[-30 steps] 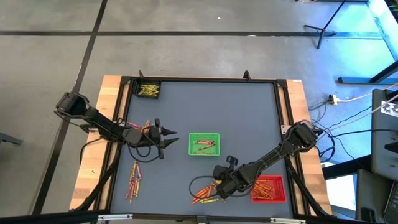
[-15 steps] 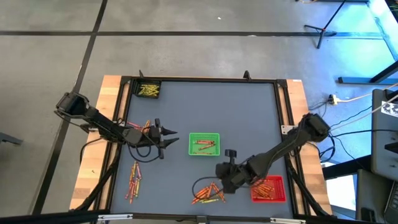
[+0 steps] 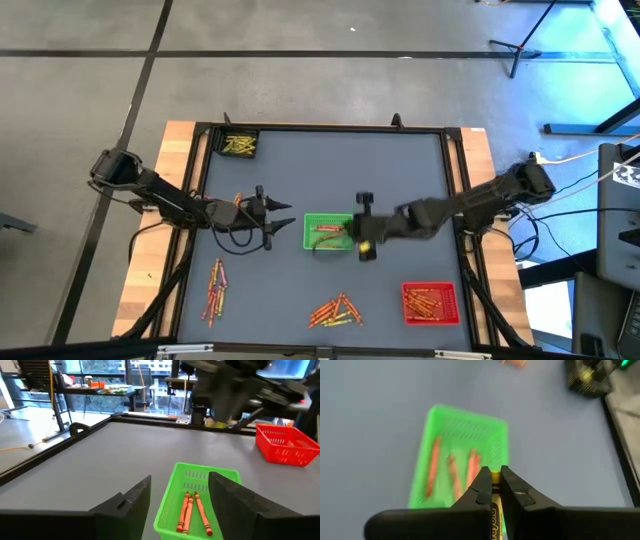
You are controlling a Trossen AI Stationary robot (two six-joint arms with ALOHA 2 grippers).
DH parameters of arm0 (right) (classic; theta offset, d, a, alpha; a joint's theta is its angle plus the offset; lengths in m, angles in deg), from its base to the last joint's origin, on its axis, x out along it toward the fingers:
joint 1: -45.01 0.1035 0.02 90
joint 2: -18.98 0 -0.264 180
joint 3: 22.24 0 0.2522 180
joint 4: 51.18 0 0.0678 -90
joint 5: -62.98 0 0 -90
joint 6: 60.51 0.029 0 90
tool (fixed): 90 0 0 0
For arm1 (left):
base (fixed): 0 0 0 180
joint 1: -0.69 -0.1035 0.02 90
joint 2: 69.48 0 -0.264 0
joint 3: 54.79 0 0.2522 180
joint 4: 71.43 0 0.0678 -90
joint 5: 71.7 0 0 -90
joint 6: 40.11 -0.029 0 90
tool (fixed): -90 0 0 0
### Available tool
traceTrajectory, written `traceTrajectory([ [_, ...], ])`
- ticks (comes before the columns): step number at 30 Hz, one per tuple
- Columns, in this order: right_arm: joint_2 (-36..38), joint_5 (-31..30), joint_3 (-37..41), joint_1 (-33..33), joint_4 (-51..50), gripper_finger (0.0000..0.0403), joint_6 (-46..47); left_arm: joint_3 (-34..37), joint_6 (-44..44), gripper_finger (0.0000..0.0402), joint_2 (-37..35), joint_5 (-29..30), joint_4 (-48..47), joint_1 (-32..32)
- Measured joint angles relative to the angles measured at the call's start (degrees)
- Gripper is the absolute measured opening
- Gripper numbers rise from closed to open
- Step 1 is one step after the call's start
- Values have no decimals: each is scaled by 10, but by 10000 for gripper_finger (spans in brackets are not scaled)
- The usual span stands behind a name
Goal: Sort crayons
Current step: Put the light green crayon into the black bin
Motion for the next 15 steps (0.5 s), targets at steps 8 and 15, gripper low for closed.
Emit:
traceTrajectory([
  [8,44,174,170,-135,379,13,-60,-45,-18,196,0,-16,-54,-32],
  [15,7,225,240,-164,643,14,-44,-65,-18,196,21,-40,-50,-58],
])
